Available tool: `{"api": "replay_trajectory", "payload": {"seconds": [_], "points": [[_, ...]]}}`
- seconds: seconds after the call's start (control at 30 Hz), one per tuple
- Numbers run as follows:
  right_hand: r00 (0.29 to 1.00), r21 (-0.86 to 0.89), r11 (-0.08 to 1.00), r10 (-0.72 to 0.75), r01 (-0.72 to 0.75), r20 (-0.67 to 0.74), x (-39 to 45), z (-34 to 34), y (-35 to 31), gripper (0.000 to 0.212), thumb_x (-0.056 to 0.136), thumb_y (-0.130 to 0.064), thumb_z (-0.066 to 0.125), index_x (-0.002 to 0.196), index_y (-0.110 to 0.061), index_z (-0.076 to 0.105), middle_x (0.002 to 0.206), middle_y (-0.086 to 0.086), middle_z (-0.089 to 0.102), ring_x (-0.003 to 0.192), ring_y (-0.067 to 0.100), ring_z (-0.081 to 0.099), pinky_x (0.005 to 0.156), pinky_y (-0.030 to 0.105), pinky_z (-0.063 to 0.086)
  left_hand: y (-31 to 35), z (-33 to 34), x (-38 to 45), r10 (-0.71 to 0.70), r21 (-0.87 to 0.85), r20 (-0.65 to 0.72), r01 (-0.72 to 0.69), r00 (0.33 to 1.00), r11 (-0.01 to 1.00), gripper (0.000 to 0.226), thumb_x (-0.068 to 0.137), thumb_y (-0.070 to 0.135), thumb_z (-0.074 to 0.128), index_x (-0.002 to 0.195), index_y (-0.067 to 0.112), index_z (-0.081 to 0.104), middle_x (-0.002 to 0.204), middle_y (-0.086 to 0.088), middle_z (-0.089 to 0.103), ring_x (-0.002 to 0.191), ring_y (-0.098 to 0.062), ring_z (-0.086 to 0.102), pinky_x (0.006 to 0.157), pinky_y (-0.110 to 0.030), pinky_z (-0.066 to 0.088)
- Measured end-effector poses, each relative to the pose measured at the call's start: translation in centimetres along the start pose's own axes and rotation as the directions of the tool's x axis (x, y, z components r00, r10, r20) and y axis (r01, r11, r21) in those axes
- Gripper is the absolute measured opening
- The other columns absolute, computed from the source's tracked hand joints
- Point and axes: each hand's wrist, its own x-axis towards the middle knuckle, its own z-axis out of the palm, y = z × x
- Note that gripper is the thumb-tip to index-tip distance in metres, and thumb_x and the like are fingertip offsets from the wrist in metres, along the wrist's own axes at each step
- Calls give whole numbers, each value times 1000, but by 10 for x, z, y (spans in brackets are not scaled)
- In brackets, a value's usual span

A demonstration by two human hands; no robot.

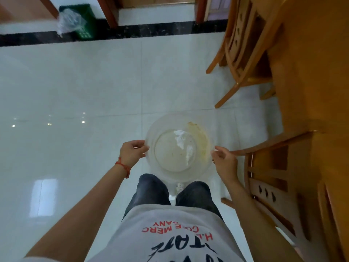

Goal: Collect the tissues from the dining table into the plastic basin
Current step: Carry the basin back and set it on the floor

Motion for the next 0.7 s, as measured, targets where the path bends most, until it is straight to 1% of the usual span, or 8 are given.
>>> {"api": "replay_trajectory", "payload": {"seconds": [0.13,0.27,0.3,0.37,0.4,0.47,0.57,0.7], "points": [[994,79,995,61,-54,-91,21,-5,-7,29,88,-16,58,115,-8,59,106,14,67,97,26,62,87,41,53,37,20,43,22,90,98,-31,995,995,29,82,3,62,110,-4,62,100,-14,65,88,-24,62,76,-29,51],[971,207,971,156,-118,-181,41,-6,-13,24,89,-10,56,111,-2,61,93,13,68,82,13,64,79,27,55,72,42,89,34,175,213,-72,976,982,31,82,4,62,111,-5,61,101,-14,64,90,-25,62,82,-34,52],[962,210,969,172,-127,-213,46,-5,-14,24,89,-9,56,111,-1,61,95,16,68,84,18,65,82,31,55,80,47,100,37,195,246,-87,969,977,31,82,4,62,112,-5,61,101,-14,64,90,-26,62,82,-34,52],[939,165,971,213,-173,-270,55,-1,-19,24,87,-13,58,110,-5,63,100,19,68,91,30,63,87,44,53,97,56,123,30,243,319,-113,947,963,31,81,4,63,111,-5,61,98,-13,65,87,-25,62,82,-35,52],[925,159,966,243,-204,-291,58,2,-22,24,87,-15,58,110,-7,64,99,18,69,92,31,63,88,47,52,106,59,135,22,267,353,-123,936,956,30,81,4,63,110,-4,61,95,-12,65,84,-23,63,82,-35,52],[899,160,955,291,-250,-328,66,9,-31,25,87,-18,57,110,-11,64,97,15,70,91,29,64,89,45,52,123,66,160,13,322,410,-158,912,933,29,81,3,63,109,-4,62,92,-11,65,79,-21,62,79,-34,52],[864,152,943,334,-298,-377,78,22,-40,24,88,-20,57,110,-13,63,100,11,71,90,25,66,87,34,51,144,78,196,3,387,477,-213,879,897,32,80,4,65,110,-6,61,98,-17,65,85,-26,62,80,-35,52],[797,249,895,443,-369,-411,91,37,-43,26,89,-23,52,112,-17,62,102,6,71,88,20,63,88,32,48,159,100,237,-34,461,541,-263,840,847,30,77,3,66,106,-5,64,94,-13,66,85,-26,63,83,-37,54]]}}
